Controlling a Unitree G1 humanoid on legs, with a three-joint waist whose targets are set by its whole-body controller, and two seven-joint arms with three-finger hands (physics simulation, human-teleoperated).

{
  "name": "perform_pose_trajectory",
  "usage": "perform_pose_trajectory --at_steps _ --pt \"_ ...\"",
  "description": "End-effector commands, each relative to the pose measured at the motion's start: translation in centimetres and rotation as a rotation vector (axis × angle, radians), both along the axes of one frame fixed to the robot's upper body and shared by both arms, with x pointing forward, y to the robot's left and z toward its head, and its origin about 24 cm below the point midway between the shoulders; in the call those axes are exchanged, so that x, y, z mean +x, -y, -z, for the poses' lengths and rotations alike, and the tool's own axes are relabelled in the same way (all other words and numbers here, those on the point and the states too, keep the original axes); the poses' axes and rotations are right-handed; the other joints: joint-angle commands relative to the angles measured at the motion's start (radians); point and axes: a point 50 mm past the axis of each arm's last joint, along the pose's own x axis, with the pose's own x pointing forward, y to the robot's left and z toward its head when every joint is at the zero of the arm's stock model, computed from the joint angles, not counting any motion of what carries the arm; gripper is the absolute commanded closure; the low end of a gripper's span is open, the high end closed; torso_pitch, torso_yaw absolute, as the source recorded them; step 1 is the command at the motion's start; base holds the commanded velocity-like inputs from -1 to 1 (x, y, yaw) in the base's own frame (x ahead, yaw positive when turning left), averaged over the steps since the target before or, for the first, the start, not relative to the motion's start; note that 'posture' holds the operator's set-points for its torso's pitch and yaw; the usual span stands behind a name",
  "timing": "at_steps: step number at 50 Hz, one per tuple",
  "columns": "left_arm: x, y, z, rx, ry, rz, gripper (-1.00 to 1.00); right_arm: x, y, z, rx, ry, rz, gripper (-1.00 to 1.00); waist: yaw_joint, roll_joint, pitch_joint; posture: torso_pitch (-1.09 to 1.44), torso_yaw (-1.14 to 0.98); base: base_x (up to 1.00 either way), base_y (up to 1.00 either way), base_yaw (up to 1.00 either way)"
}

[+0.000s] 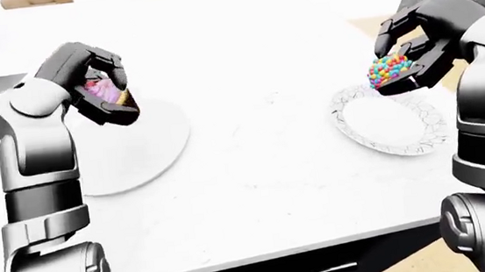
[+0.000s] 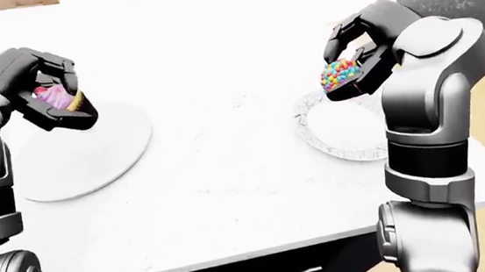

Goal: Move the dessert items from the plate to the tray.

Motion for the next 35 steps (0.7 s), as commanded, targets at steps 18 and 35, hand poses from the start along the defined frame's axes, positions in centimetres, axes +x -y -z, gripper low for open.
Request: perform_pose_trajectory --at_steps 18,35 --pt "-7.3 3.4 -11.0 0.009 0.218 0.180 1.00 -4.8 -2.9 -8.3 -0.064 0.197 -0.112 1.00 0.001 -0.038 -0.070 0.00 0.00 -0.18 0.23 0.00" --pt "-7.9 4.7 -10.0 -0.033 0.231 0.218 1.00 -4.0 -5.0 -8.2 -0.067 0.212 -0.164 1.00 0.031 0.062 -0.035 0.00 0.00 -0.68 0.75 0.00"
